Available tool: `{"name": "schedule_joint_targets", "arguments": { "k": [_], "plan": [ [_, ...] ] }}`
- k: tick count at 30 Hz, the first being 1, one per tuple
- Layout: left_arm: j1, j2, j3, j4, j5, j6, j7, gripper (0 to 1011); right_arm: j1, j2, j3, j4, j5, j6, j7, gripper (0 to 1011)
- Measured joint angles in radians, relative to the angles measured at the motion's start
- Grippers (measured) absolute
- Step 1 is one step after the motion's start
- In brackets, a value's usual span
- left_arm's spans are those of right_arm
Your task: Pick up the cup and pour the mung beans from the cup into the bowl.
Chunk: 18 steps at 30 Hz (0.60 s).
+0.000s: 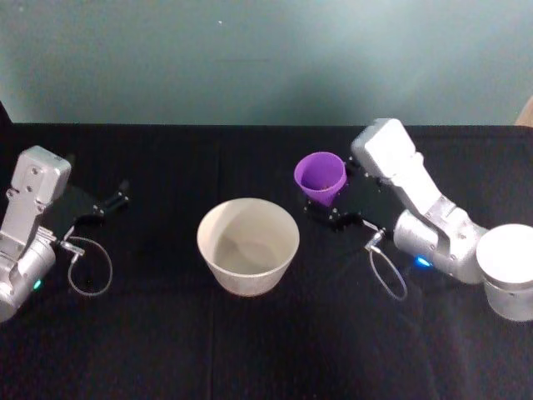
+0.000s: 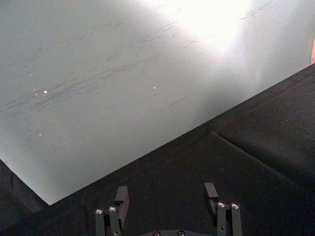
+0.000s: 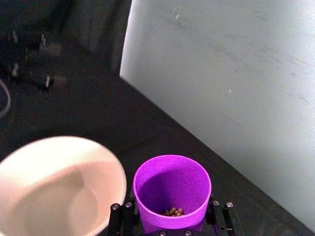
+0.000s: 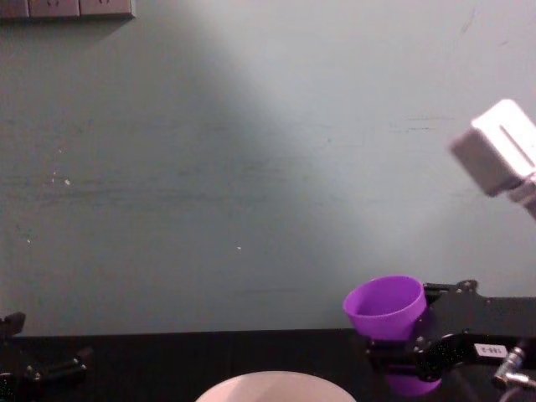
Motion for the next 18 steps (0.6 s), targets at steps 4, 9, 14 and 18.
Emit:
{"name": "schedule_joint_targets", "arguments": {
  "k": [4,9,14,18],
  "plan": [
    [0.000,0.000,0.000,0.000,0.000,0.000,0.000,1000,0.042,0.012,-0.050,-0.025,-0.091,0.081,0.007,729],
    [0.000,0.000,0.000,0.000,0.000,0.000,0.000,1000,0.086,0.017,-0.097,-0.034,-0.169,0.138,0.025,730],
    [0.000,0.000,0.000,0.000,0.000,0.000,0.000,1000,0.127,0.016,-0.145,-0.039,-0.248,0.178,0.044,729],
    [0.000,0.000,0.000,0.000,0.000,0.000,0.000,1000,0.143,0.015,-0.169,-0.049,-0.295,0.193,0.048,729]
  ]
}}
